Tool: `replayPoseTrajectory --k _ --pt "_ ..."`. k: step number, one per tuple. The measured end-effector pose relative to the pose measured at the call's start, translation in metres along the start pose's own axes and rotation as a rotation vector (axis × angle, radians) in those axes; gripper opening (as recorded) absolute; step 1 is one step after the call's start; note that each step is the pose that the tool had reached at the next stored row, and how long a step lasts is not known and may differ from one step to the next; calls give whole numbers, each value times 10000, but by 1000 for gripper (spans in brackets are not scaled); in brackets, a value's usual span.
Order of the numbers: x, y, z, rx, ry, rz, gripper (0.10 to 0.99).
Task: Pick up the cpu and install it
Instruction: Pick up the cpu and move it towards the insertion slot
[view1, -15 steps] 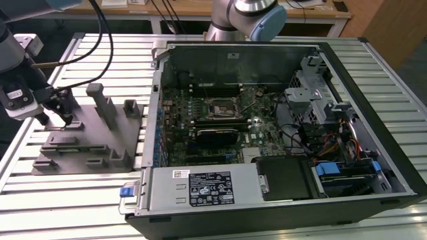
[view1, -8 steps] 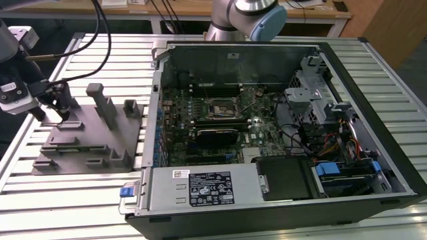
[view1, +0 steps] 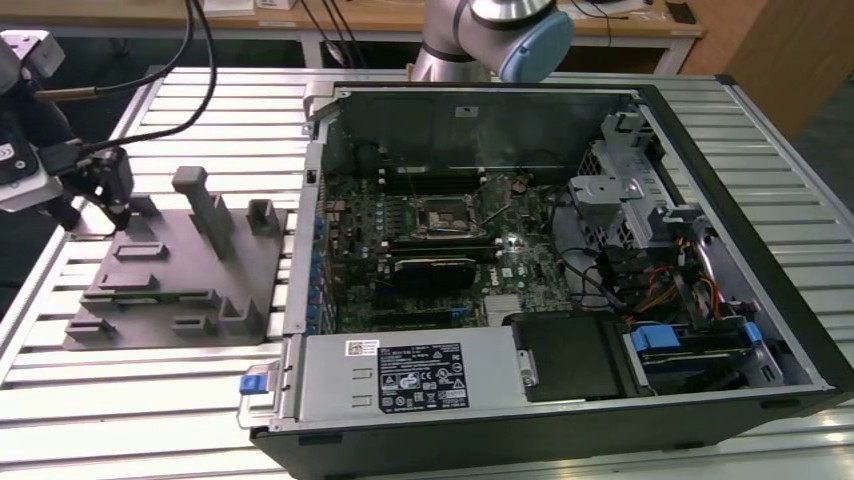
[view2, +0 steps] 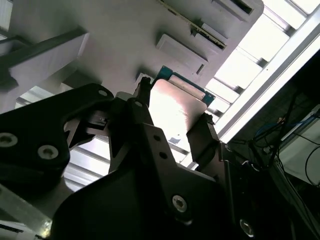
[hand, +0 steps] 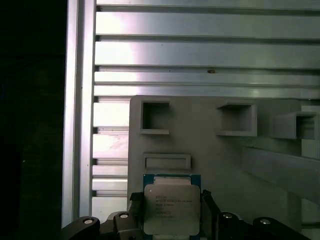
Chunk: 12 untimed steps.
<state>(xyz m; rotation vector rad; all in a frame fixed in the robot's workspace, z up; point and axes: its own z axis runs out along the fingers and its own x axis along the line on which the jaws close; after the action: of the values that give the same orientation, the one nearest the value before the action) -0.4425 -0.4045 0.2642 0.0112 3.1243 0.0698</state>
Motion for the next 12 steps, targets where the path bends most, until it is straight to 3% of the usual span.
replayPoseTrajectory --k 12 --pt "-5 15 -295 0 0 0 545"
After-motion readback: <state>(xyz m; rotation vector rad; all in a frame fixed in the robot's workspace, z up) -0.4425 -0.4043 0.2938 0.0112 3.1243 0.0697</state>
